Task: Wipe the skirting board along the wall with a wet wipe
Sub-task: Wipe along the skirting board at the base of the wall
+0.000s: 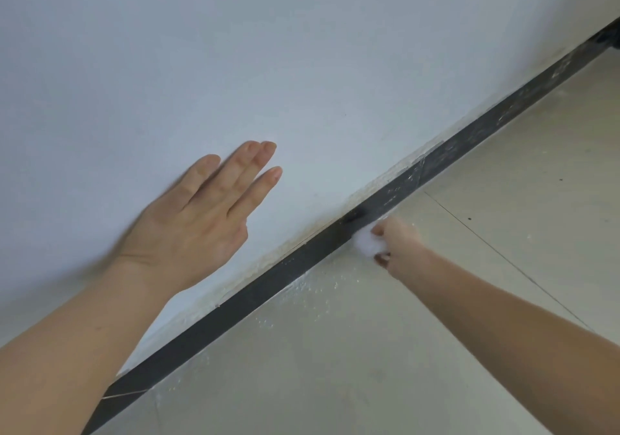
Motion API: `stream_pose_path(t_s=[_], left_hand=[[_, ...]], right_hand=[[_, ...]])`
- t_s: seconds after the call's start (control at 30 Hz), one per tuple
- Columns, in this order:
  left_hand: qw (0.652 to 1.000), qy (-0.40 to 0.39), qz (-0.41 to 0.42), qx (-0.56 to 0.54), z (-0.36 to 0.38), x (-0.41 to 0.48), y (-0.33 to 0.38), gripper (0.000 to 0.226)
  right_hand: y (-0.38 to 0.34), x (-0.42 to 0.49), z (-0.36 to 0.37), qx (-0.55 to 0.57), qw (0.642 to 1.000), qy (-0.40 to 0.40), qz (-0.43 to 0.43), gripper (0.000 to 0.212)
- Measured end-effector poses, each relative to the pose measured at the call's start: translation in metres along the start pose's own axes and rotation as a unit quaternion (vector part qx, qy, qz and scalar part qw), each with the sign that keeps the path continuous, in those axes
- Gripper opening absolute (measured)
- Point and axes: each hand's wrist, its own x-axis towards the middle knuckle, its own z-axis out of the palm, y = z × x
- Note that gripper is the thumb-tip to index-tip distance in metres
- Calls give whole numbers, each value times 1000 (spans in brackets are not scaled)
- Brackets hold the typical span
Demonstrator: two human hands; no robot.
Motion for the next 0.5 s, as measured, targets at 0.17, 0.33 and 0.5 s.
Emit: stream_pose_path(t_s=[0.17,0.33,0.5], left_hand=[[1000,23,1,-15,0,0,-3,64],[999,29,-5,-12,0,1,-1,64],[1000,18,-9,-6,0,1,0,64]], right_hand=[[17,-20,44,0,987,-144,76,13],[-36,14,4,87,995,-47,21,20],[-48,45,-31,147,987,60,-38,37]])
